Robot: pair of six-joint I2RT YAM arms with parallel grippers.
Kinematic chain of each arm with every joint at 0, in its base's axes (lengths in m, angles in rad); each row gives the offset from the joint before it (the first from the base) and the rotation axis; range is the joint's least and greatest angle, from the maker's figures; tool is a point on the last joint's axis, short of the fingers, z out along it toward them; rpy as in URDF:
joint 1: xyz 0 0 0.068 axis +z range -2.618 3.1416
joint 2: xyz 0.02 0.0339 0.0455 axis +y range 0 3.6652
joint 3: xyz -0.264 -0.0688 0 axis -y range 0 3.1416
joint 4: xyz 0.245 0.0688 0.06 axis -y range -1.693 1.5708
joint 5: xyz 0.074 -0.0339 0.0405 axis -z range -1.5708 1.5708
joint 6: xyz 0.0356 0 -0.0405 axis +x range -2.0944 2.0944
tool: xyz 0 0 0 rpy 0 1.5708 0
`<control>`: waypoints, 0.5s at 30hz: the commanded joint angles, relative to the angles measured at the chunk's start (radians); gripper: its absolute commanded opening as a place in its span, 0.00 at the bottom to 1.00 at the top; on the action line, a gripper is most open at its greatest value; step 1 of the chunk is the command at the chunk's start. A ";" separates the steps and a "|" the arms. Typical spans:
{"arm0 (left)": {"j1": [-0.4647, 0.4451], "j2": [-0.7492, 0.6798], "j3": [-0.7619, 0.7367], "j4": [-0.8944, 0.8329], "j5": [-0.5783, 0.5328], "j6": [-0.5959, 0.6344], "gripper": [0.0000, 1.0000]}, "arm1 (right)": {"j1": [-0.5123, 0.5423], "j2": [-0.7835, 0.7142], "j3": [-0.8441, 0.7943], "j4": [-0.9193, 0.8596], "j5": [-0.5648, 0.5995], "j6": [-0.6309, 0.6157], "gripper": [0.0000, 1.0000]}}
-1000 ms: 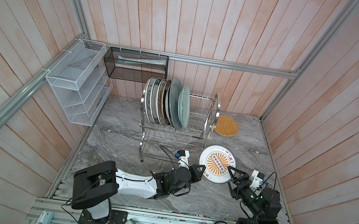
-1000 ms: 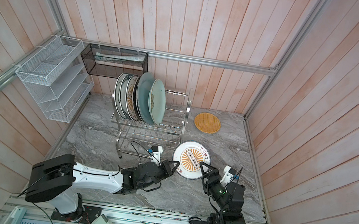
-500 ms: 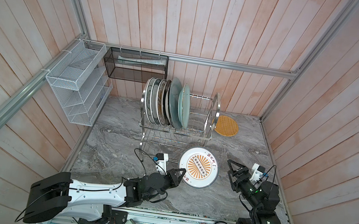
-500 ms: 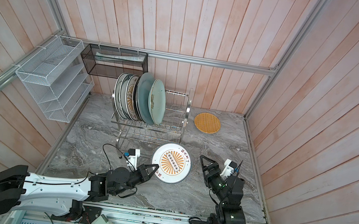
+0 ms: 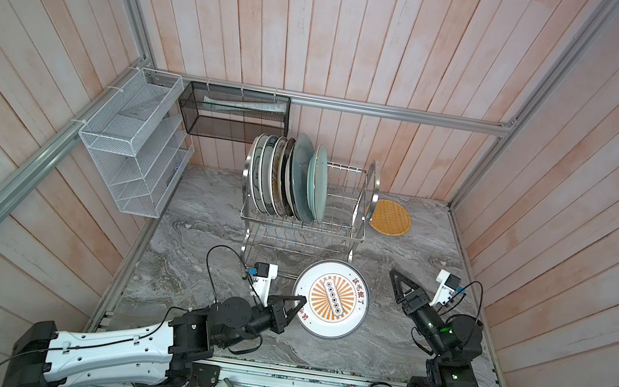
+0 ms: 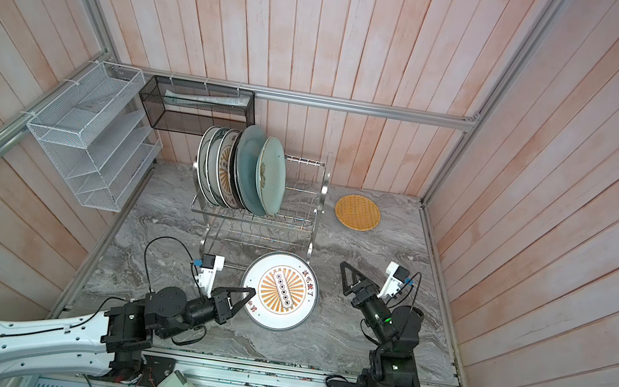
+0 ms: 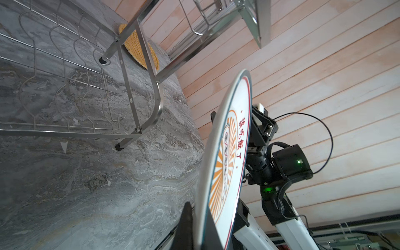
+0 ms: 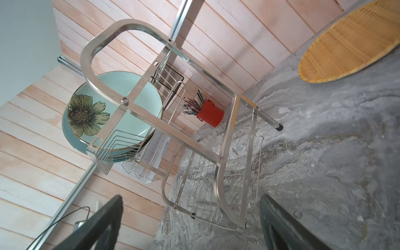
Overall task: Load the plates into the dish rack
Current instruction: 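Grasp the raised white plate edge with the left gripper, then lift the white plate with the left gripper while the right gripper opens and withdraws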
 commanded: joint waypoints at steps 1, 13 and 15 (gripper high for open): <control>-0.003 -0.033 0.122 -0.017 0.082 0.133 0.00 | 0.007 -0.018 -0.021 0.119 -0.073 -0.092 0.98; -0.003 0.132 0.561 -0.060 0.015 0.388 0.00 | 0.007 -0.131 -0.123 0.308 -0.082 -0.241 0.98; -0.003 0.177 0.643 -0.084 -0.053 0.428 0.00 | 0.007 -0.112 -0.134 0.349 -0.089 -0.271 0.98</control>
